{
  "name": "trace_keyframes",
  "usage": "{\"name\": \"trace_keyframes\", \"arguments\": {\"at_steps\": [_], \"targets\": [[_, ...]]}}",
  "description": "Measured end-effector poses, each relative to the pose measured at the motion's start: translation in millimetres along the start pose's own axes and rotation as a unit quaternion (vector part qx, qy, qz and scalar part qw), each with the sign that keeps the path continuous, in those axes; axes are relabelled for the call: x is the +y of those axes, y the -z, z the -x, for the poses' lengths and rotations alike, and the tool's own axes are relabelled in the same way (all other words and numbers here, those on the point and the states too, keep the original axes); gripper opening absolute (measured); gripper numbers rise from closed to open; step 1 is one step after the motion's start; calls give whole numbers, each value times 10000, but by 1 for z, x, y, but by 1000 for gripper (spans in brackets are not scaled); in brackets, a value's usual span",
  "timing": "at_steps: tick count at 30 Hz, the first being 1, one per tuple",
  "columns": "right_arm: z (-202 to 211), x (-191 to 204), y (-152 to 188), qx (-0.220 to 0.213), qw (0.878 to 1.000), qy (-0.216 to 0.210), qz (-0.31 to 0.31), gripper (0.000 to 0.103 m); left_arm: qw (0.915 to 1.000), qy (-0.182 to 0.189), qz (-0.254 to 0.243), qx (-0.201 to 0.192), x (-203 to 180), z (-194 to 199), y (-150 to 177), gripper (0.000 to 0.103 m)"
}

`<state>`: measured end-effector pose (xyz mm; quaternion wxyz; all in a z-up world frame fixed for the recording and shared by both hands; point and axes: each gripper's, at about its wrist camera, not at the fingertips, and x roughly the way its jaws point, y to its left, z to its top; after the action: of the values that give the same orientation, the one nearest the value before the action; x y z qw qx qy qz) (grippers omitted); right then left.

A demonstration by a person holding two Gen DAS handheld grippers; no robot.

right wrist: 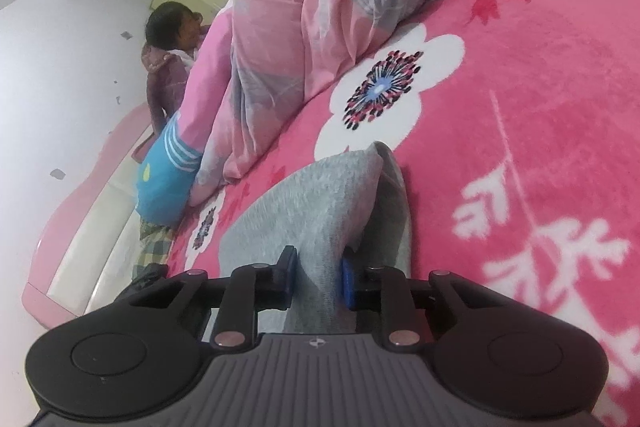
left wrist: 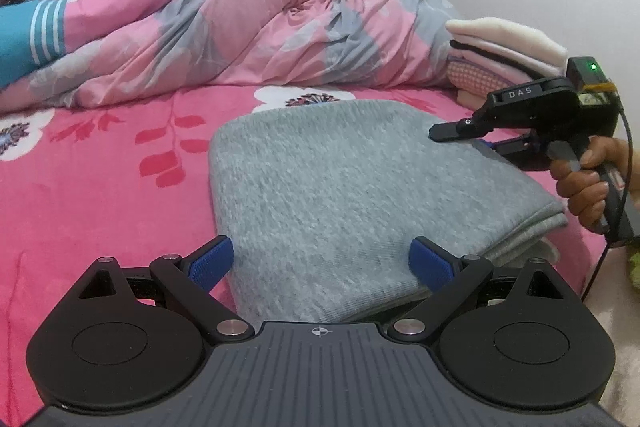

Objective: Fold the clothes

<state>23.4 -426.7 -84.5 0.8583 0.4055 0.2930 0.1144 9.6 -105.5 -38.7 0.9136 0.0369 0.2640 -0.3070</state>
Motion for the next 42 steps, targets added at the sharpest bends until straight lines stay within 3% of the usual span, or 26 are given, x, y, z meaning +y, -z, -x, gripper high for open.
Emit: {"name": "trace_keyframes", "arguments": {"at_steps": [9, 13, 18, 21, 24, 27, 30, 34, 38, 42], "targets": [[-7, -6, -3, 76, 9999, 59, -141, 25, 10000, -29, -46, 4, -3, -1, 0, 96], [-6, -7, 1, 94, 9996, 232, -130, 31, 9998, -72, -158, -42, -6, 2, -1, 96], [17, 2, 8, -352, 9981, 503, 102, 32, 9989, -187, -322, -289, -7, 16, -6, 96], [42, 19, 14, -1116, 9887, 800, 602, 32, 9976, -179, -417, -528, -6, 23, -10, 96], [51, 42, 24, -1465, 9788, 753, 1219, 32, 9957, -91, -670, -629, -9, 18, -16, 97], [46, 69, 45, -1367, 9695, 604, 1943, 32, 9919, -67, -1155, -522, -18, 4, -16, 97], [24, 89, 72, -902, 9542, 869, 2718, 32, 9860, -84, -1633, -338, -25, -12, -9, 97], [-2, 99, 102, -615, 9152, 1729, 3589, 31, 9863, 133, -1580, -456, -17, -15, -1, 97], [1, 112, 93, -510, 9162, 1839, 3524, 31, 9911, 394, -1195, -425, -3, -14, 0, 98], [0, 121, 65, -804, 9187, 1843, 3399, 31, 9952, 518, -774, -297, 5, -15, 0, 99]]}}
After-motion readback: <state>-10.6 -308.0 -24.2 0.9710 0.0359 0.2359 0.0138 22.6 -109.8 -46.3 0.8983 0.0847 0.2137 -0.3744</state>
